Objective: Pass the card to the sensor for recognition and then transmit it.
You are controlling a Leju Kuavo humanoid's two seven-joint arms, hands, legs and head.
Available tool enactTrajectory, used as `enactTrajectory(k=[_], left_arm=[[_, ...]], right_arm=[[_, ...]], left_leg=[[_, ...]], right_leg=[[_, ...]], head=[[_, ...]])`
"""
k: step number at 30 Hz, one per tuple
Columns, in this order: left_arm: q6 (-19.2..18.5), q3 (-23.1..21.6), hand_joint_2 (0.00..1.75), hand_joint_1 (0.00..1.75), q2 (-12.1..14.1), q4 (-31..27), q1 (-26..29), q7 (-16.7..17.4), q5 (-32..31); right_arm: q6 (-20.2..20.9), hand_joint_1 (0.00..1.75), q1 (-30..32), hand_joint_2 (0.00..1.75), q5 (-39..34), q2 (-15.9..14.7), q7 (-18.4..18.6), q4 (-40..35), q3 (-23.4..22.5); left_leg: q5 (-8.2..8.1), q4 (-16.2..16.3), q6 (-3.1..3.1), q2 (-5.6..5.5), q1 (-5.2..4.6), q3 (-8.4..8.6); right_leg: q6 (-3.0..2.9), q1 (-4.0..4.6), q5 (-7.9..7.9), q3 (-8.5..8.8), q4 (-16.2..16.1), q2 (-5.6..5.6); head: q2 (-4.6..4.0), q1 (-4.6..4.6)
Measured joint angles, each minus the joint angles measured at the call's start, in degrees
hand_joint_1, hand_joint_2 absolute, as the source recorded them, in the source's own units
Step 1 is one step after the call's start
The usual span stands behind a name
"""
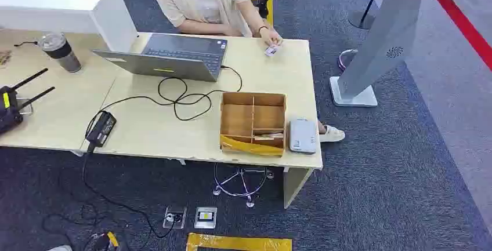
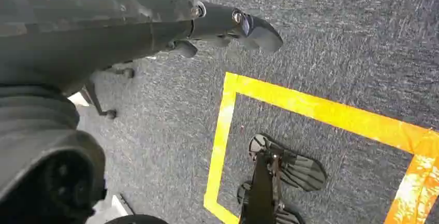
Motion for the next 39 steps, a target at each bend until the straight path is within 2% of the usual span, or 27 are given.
enactTrajectory(k=[4,7,9,14,19,25,32,36,39], left_arm=[[0.0,0.0,0.0,0.0,0.2,0.0,0.0,-0.3,-0.3],[-0.4,0.0,0.0,0.0,0.4,0.0,0.0,-0.6,-0.8],[-0.6,0.0,0.0,0.0,0.5,0.0,0.0,-0.8,-0.9],[-0.8,0.0,0.0,0.0,0.7,0.1,-0.1,-0.9,-0.8],[-0.1,0.0,0.0,0.0,0.8,0.2,-0.3,-0.9,0.0],[0.0,-0.1,0.0,0.0,0.8,0.2,-0.3,-0.9,0.0],[-1.0,-0.3,0.0,0.0,0.8,0.2,-0.3,-1.7,-0.6],[-1.6,-0.9,0.0,0.0,0.8,0.2,-0.4,-2.1,-1.0],[-2.0,-1.3,0.0,0.0,0.9,0.2,-0.4,-2.2,-1.2]], right_arm=[[0.8,0.0,-0.7,1.75,-2.2,-2.7,-6.7,0.0,-0.7],[1.7,0.0,-3.7,1.75,-3.3,-7.1,-10.9,-0.6,-1.6],[3.1,0.0,-6.1,1.75,-3.8,-9.7,-12.0,-1.2,-2.0],[6.3,0.0,-11.6,1.75,-3.8,-13.6,-13.0,-2.4,-2.1],[7.7,0.0,-22.5,1.75,-3.1,-18.4,-13.4,-3.7,-1.9],[7.9,0.0,-31.9,1.75,-6.0,-20.8,-14.5,-5.4,1.4],[9.0,0.0,-37.1,1.75,-10.9,-21.7,-15.8,-7.7,7.0],[10.3,0.0,-38.2,1.75,-12.7,-21.0,-17.8,-10.2,12.3],[10.3,0.0,-38.3,1.75,-15.1,-19.8,-17.7,-13.1,17.6]], left_leg=[[0.0,0.0,0.0,0.0,-0.07,-0.05],[0.01,0.0,0.01,0.05,-0.13,-0.02],[0.02,0.0,0.03,0.09,-0.13,0.02],[0.11,0.0,0.16,0.07,-0.27,-0.07],[0.14,0.0,0.2,0.12,-0.26,-0.1],[0.18,0.0,0.27,-0.03,-0.29,-0.17],[0.18,0.0,0.27,-0.1,-0.28,-0.22],[0.18,0.0,0.27,-0.11,-0.27,-0.24],[0.2,0.0,0.26,-0.12,-0.26,-0.23]], right_leg=[[0.01,-0.08,0.01,0.0,0.0,0.0],[0.05,-0.14,0.04,-0.01,0.0,0.12],[0.09,-0.14,0.06,-0.01,0.0,0.22],[0.14,-0.27,0.1,-0.05,0.0,0.14],[0.22,-0.26,0.17,-0.11,0.1,0.24],[0.23,-0.29,0.17,-0.14,0.1,-0.01],[0.22,-0.28,0.17,-0.14,0.1,-0.03],[0.23,-0.27,0.17,-0.12,0.1,-0.05],[0.23,-0.26,0.17,-0.12,0.1,-0.06]], head=[[0.0,0.0],[0.0,0.0],[0.0,0.02],[0.0,-0.04],[0.0,0.04],[0.0,-0.06],[0.0,0.0],[0.0,-0.02],[0.0,0.0]])
